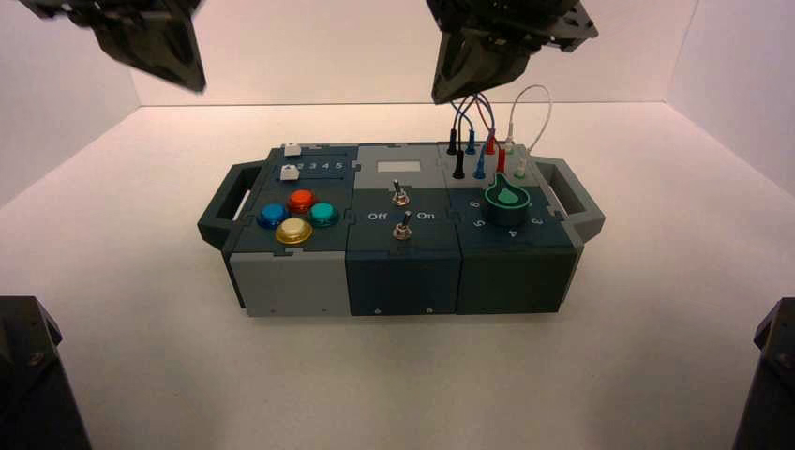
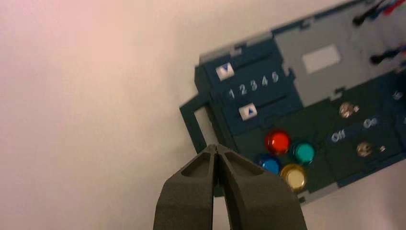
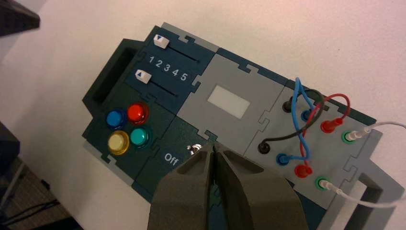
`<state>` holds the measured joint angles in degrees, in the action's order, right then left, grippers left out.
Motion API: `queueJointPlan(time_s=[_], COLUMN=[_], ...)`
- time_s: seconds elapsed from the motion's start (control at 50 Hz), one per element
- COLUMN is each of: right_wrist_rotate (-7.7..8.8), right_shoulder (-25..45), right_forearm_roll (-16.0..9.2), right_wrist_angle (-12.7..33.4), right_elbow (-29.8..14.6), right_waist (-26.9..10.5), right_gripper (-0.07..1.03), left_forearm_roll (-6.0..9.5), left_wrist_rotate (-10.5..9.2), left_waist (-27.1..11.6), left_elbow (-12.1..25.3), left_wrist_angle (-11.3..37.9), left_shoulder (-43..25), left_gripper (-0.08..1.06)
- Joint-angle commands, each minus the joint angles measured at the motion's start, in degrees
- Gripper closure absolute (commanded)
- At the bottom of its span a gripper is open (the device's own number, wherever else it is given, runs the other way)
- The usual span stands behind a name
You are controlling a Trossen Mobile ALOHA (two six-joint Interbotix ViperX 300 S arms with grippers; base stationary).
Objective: Move the bottom slider to position 3.
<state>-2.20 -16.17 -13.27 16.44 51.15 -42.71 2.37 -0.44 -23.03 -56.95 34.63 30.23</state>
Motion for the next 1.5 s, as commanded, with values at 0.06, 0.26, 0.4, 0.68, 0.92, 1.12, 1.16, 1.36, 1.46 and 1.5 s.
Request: queueJointPlan(time_s=[0.06,0.26,0.4,0.68,0.92,1.12,1.16,1.36,1.46,1.5], right_wrist_rotate=[0.09,0.09,0.00,-0.09,-0.18,-0.09,-0.09,-0.09,-0.09,-0.09], right_shoulder=[-0.09,-0.18,0.00,0.09,0.09,0.00,0.00,-0.09,-0.09,-0.09], right_forearm_roll=[-0.18,-0.18,-0.18,-0.26,-0.35,-0.44,-0.44,-0.53,-0.44,-0.44], right_wrist_angle=[-0.97,-2.29,-2.46,-3.34,-3.69,-3.69,-3.78,-4.04,-4.04,-4.04], right_elbow=[-1.49,-1.23,-1.41,-0.97,-0.79,-0.26,-0.09,0.35,0.26,0.26], right_waist=[-0.26,-0.26,-0.35,-0.35,-0.35,-0.35,-0.35,-0.35,-0.26,-0.26], right_gripper=[0.99,0.99,0.99,0.99,0.99,0.99,0.99,0.99,0.99,0.99], left_forearm_roll=[0.09,0.97,1.41,2.55,4.57,5.36,5.36,5.36,5.45,5.45], left_wrist_rotate=[0.18,-0.35,-0.97,-2.72,-3.08,-3.08,-3.08,-3.08,-3.08,-3.08], left_waist=[-1.23,-1.23,-1.32,-1.41,-1.58,-1.76,-1.67,-1.76,-2.02,-2.11], left_elbow=[2.99,4.31,5.62,8.35,10.28,12.57,12.83,14.33,14.68,14.94], left_wrist_angle=[0.09,0.44,1.05,1.14,0.79,0.09,0.00,-0.18,-0.18,-0.18], left_shoulder=[-4.13,-10.55,-14.24,-19.78,-24.17,-27.33,-27.60,-29.18,-29.97,-30.32], left_gripper=[1.01,1.01,1.01,1.01,1.01,1.01,1.01,1.01,1.01,1.01])
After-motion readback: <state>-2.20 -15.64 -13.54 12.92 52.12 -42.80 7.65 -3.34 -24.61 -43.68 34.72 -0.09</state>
